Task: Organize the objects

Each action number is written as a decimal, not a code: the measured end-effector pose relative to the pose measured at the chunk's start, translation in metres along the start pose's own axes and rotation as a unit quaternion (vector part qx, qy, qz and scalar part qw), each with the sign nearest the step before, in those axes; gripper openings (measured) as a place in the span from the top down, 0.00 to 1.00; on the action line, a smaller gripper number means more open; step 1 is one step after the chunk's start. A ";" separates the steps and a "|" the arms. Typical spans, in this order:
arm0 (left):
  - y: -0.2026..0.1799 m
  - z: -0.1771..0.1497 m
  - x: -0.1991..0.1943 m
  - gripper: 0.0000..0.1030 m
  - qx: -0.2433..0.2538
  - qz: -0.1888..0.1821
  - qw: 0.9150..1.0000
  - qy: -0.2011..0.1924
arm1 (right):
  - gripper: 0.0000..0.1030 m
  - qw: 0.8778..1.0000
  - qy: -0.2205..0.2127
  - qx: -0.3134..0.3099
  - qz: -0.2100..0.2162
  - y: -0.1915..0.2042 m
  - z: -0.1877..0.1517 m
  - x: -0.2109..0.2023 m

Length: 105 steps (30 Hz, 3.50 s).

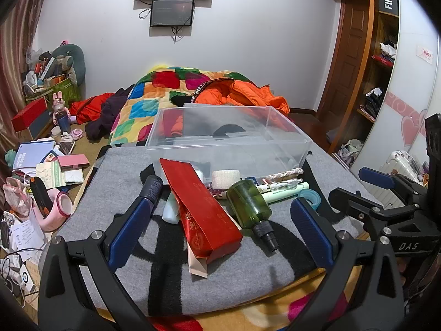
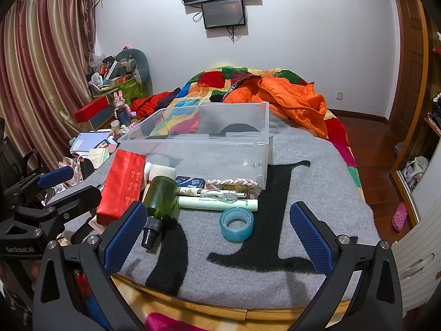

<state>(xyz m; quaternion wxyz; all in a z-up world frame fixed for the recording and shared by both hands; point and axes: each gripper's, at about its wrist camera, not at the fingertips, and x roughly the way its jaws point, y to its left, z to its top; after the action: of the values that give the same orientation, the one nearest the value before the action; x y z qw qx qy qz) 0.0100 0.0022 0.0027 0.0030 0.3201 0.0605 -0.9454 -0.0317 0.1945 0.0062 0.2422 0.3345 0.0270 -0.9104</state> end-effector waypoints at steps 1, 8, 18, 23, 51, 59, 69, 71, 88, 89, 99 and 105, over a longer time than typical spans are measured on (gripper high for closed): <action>0.000 0.000 0.000 0.00 0.000 0.000 1.000 -0.001 | 0.00 1.000 0.000 0.000 0.000 0.000 0.000 0.000; 0.002 0.001 -0.001 0.00 -0.005 -0.006 1.000 0.000 | 0.00 1.000 0.001 -0.001 0.001 0.000 0.000 0.001; 0.002 0.002 -0.001 0.00 -0.005 -0.006 1.000 0.000 | 0.00 1.000 0.001 -0.001 0.002 0.002 0.000 0.001; 0.000 0.001 0.000 0.00 -0.003 0.000 1.000 0.001 | 0.00 1.000 0.002 -0.002 0.001 0.001 0.000 0.002; 0.066 -0.008 0.013 0.26 -0.042 0.029 0.999 0.016 | 0.01 0.999 0.028 0.015 -0.016 -0.023 -0.007 0.031; 0.095 -0.004 0.051 0.42 -0.063 0.031 0.996 0.060 | 0.09 0.999 0.047 0.016 -0.013 -0.028 -0.011 0.046; 0.104 0.011 0.100 0.48 -0.045 0.022 0.991 0.127 | 0.46 0.996 0.089 0.013 -0.002 -0.028 -0.017 0.073; 0.103 0.012 0.107 0.53 -0.038 0.025 0.989 0.138 | 0.56 0.996 0.092 0.013 0.001 -0.029 -0.018 0.076; 0.094 0.021 0.083 0.75 -0.033 0.040 0.994 0.092 | 0.65 0.998 0.054 0.016 0.014 -0.031 -0.003 0.053; 0.092 0.025 0.077 0.75 -0.031 0.039 0.995 0.083 | 0.65 0.999 0.049 0.015 0.014 -0.031 0.000 0.051; 0.077 0.065 0.042 0.75 -0.025 0.021 0.999 0.012 | 0.65 1.000 -0.010 0.000 0.020 -0.026 0.044 0.034; 0.066 0.086 0.034 0.75 -0.017 0.014 1.000 -0.015 | 0.65 0.999 -0.032 -0.002 0.032 -0.021 0.072 0.037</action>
<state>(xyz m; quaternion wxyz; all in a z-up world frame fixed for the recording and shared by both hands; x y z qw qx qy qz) -0.0659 -0.0725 0.0429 0.0222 0.3071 0.0721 -0.9487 -0.1094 0.1822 0.0366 0.2725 0.3051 0.0104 -0.9124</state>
